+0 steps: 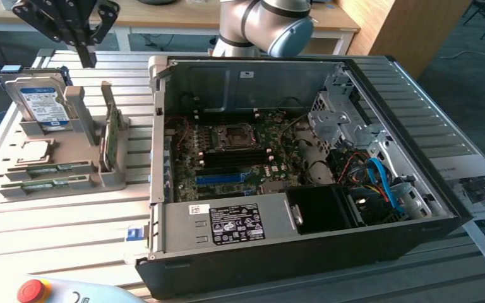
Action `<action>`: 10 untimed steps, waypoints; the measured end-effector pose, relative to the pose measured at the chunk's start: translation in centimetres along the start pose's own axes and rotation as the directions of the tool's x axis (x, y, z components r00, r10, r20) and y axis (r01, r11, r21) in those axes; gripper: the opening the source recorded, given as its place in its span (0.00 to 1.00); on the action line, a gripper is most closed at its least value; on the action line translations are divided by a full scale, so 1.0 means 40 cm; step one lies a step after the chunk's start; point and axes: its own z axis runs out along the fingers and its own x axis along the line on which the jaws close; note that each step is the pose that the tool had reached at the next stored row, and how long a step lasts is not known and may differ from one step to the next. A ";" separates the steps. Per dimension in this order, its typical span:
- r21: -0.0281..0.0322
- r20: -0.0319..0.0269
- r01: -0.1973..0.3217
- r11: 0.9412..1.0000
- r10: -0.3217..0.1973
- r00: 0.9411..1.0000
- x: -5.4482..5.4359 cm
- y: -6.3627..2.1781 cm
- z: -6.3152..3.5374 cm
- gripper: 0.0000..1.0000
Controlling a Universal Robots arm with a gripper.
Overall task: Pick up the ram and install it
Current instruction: 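Reach for the ram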
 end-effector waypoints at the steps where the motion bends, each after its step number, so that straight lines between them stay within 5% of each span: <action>1: 0.000 0.000 0.000 1.000 0.000 1.000 0.008 0.000 0.000 0.10; 10: 0.000 0.000 0.000 1.000 0.000 1.000 0.076 0.002 -0.001 0.10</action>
